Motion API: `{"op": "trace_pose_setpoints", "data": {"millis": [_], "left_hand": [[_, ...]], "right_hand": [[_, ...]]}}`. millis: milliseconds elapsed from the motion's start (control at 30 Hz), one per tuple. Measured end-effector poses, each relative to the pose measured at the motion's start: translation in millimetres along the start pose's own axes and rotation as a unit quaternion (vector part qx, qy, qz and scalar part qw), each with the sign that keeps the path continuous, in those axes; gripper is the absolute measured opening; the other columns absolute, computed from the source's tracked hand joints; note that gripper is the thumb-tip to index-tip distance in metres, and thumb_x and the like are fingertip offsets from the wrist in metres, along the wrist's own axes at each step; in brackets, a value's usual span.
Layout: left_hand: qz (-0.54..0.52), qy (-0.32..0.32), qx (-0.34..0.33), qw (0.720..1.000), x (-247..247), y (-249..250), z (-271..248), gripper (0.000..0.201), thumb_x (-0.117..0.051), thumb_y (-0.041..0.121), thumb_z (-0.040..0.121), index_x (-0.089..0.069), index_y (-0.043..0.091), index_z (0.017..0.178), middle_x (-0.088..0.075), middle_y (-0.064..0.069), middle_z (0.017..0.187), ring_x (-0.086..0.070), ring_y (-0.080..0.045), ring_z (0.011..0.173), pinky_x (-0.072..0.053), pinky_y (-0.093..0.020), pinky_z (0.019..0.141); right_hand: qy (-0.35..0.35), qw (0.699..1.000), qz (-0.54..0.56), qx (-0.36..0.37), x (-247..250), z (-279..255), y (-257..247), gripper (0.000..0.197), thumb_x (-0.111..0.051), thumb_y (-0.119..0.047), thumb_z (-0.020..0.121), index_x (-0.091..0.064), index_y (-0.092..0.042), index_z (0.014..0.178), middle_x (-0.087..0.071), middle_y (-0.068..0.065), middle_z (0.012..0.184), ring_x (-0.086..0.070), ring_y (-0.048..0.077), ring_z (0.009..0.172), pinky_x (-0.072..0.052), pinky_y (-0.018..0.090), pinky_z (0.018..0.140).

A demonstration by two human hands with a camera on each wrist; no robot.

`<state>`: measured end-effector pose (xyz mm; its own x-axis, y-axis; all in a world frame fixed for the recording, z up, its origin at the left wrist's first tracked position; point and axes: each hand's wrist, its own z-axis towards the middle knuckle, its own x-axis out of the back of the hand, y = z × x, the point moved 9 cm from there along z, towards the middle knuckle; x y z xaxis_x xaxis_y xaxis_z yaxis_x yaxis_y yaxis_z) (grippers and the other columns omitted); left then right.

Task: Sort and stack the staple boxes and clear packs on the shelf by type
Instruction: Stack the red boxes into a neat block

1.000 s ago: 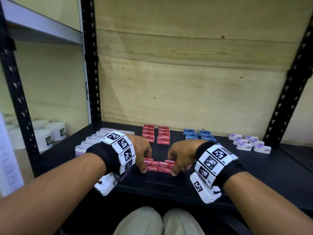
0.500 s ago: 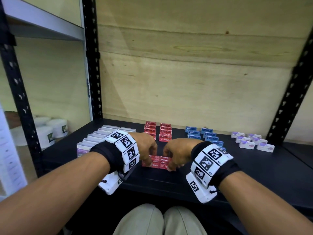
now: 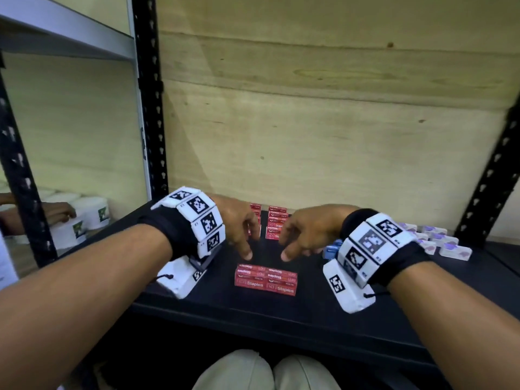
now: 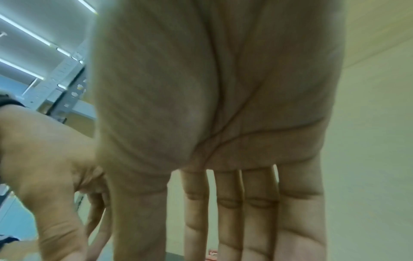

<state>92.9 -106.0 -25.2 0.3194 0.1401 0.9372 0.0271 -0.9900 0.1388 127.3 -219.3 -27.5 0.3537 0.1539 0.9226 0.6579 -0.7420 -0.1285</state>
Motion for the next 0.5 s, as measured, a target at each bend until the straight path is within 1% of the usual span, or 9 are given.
{"op": "trace_pose_setpoints", "data": {"millis": [33,100,133,200,267,333,400,467,500], "left_hand": [[0.005,0.022,0.007,1.0,10,-4,5,0.047,-0.081,0.044,0.073,-0.065,0.031,0.115,-0.069,0.011,0.105,-0.064,-0.012,0.099,-0.048,-0.035,0.097],[0.033,0.064,0.017,0.997,28,-11,18,0.038,-0.079,0.041,0.076,-0.068,0.029,0.11,-0.07,0.008,0.102,-0.065,-0.013,0.096,-0.049,-0.034,0.096],[0.05,0.075,0.023,0.996,36,-13,26,0.034,-0.078,0.038,0.077,-0.069,0.028,0.109,-0.07,0.007,0.102,-0.064,-0.013,0.097,-0.05,-0.032,0.094],[0.078,0.082,0.031,0.993,47,-15,40,0.029,-0.077,0.032,0.079,-0.071,0.027,0.107,-0.071,0.007,0.103,-0.064,-0.013,0.097,-0.051,-0.028,0.085],[0.098,0.076,0.033,0.992,54,-17,55,0.026,-0.076,0.028,0.08,-0.072,0.025,0.106,-0.071,0.007,0.104,-0.064,-0.014,0.097,-0.049,-0.026,0.079],[0.12,0.06,0.034,0.99,58,-20,72,0.024,-0.074,0.022,0.082,-0.073,0.023,0.106,-0.072,0.005,0.104,-0.065,-0.014,0.095,-0.049,-0.026,0.077],[0.14,0.026,0.039,0.989,55,-24,90,0.025,-0.074,0.018,0.082,-0.073,0.02,0.106,-0.072,0.004,0.101,-0.065,-0.014,0.089,-0.047,-0.023,0.069],[0.148,-0.007,0.046,0.988,49,-27,104,0.03,-0.074,0.017,0.083,-0.071,0.017,0.113,-0.069,0.002,0.1,-0.058,-0.012,0.083,-0.043,-0.021,0.061],[0.15,-0.008,0.047,0.987,48,-28,109,0.033,-0.073,0.019,0.084,-0.069,0.015,0.117,-0.068,0.0,0.104,-0.055,-0.01,0.082,-0.042,-0.02,0.059]], "right_hand": [[0.016,1.0,0.005,-0.003,10,6,5,0.038,-0.074,-0.045,0.083,-0.064,-0.027,0.115,-0.072,0.004,0.089,-0.064,0.016,0.073,-0.056,0.036,0.085],[0.046,0.999,0.002,-0.01,27,19,14,0.031,-0.075,-0.042,0.082,-0.067,-0.026,0.108,-0.071,0.002,0.084,-0.063,0.016,0.069,-0.055,0.035,0.083],[0.055,0.998,-0.007,-0.013,34,27,18,0.029,-0.075,-0.04,0.082,-0.068,-0.026,0.107,-0.07,0.0,0.079,-0.062,0.015,0.068,-0.055,0.034,0.082],[0.065,0.997,-0.028,-0.017,41,41,22,0.027,-0.075,-0.037,0.083,-0.07,-0.026,0.107,-0.066,-0.004,0.073,-0.06,0.012,0.065,-0.053,0.032,0.08],[0.065,0.997,-0.038,-0.018,45,56,25,0.028,-0.075,-0.034,0.083,-0.07,-0.024,0.109,-0.063,-0.008,0.068,-0.057,0.009,0.063,-0.05,0.029,0.077],[0.059,0.997,-0.048,-0.017,45,72,28,0.03,-0.075,-0.031,0.083,-0.07,-0.021,0.111,-0.059,-0.011,0.063,-0.054,0.006,0.06,-0.046,0.025,0.067],[0.046,0.997,-0.058,-0.017,43,88,31,0.03,-0.076,-0.03,0.083,-0.07,-0.02,0.112,-0.057,-0.011,0.061,-0.052,0.005,0.058,-0.043,0.022,0.059],[0.037,0.997,-0.07,-0.014,42,101,32,0.03,-0.076,-0.031,0.083,-0.071,-0.02,0.11,-0.058,-0.011,0.06,-0.052,0.006,0.057,-0.043,0.022,0.059],[0.031,0.997,-0.076,-0.014,40,106,33,0.029,-0.076,-0.032,0.083,-0.072,-0.02,0.109,-0.058,-0.011,0.058,-0.053,0.007,0.057,-0.044,0.022,0.059]]}}
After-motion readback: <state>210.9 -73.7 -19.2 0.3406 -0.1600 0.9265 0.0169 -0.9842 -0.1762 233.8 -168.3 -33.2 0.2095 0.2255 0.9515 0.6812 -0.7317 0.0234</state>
